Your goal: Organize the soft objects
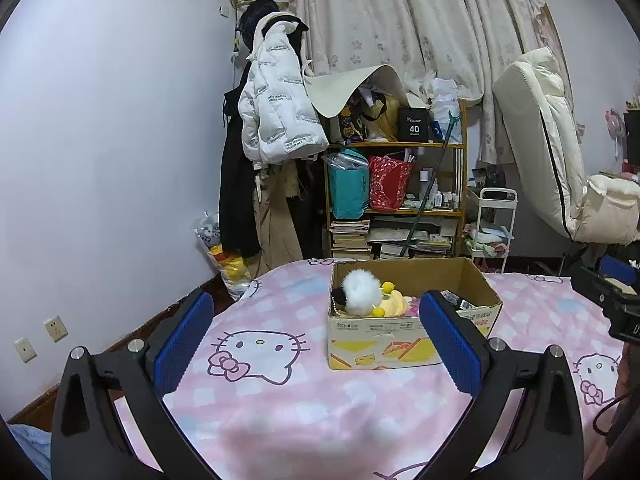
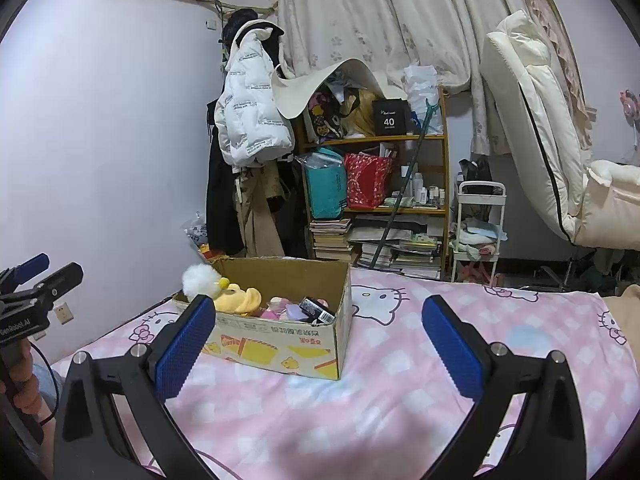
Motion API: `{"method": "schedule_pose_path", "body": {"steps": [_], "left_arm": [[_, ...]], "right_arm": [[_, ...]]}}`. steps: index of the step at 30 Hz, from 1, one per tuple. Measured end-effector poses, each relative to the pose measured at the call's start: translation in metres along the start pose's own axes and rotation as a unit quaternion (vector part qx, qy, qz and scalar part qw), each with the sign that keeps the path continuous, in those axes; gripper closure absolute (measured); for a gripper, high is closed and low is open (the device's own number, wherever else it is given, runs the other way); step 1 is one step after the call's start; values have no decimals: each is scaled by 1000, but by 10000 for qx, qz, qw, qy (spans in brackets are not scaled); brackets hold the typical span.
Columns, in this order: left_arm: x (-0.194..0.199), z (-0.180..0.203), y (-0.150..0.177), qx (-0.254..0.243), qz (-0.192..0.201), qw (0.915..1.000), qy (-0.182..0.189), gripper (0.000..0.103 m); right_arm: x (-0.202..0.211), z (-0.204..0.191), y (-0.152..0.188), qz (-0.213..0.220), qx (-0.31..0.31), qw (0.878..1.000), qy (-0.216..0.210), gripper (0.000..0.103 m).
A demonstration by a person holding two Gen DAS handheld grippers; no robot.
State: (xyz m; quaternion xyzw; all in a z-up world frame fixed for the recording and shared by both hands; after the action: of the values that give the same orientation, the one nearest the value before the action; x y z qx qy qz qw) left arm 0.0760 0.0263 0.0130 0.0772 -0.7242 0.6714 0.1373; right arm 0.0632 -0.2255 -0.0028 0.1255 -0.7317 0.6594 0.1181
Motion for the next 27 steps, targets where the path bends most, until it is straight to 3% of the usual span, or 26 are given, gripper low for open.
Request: {"method": "schedule_pose_path", "body": {"steps": [27], "left_arm": [[-7, 16, 9, -299, -204, 9992, 181, 1]], "right_arm": [[-5, 2, 5, -46, 35, 10000, -17, 0]]}}
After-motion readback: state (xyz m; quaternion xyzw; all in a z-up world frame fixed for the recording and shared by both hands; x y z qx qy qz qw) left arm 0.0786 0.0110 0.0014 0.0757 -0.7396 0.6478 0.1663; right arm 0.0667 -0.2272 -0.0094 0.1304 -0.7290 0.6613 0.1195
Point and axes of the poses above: each gripper's, at about its wrist camera, not at the fingertips, and x roughly against the way its jaws point, z to its right, y to its underside, the point moved 4 cm from there along -x, roughly the way its jaws point
